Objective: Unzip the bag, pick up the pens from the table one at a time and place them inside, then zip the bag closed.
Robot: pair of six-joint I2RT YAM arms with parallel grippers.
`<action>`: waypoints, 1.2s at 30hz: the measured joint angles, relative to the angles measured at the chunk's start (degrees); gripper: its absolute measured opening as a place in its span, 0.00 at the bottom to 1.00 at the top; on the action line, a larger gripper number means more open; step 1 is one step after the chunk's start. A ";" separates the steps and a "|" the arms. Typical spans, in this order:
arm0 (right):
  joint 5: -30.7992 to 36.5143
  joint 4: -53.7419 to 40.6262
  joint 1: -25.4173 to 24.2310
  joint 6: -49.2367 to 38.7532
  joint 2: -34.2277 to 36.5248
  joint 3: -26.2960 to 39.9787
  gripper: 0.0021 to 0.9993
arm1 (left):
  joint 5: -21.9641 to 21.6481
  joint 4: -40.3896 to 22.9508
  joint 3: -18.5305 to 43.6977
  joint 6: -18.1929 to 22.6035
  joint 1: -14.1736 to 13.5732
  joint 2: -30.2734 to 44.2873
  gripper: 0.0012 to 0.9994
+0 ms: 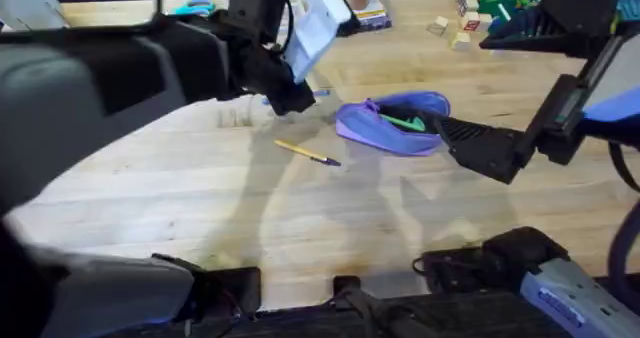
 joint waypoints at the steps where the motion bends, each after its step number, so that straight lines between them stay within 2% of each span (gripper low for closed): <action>1: 0.00 0.00 0.00 0.00 0.00 0.00 1.00 | -0.07 0.02 0.00 0.00 -0.07 -1.24 0.04; 6: 0.00 0.00 0.00 0.00 0.00 0.00 1.00 | -0.29 0.20 0.00 0.01 -1.45 -7.52 0.04; 12: 0.00 0.00 0.00 0.00 0.00 0.00 1.00 | 0.86 4.12 0.06 0.02 -5.60 -11.28 0.04; 20: -0.48 -0.02 0.00 0.20 -1.05 0.00 1.00 | 7.84 11.78 0.11 0.04 -12.30 -11.38 0.04; 27: -0.76 -0.79 0.00 0.22 -6.96 0.00 1.00 | 12.39 14.46 0.11 0.04 -17.65 -11.38 0.04; 30: -0.87 -1.98 0.00 0.22 -9.32 0.00 1.00 | 12.96 15.52 0.11 0.04 -19.21 -11.31 0.04; 36: -0.90 -2.64 0.00 0.22 -11.13 0.00 1.00 | 15.11 22.96 0.20 0.04 -21.63 -8.55 0.04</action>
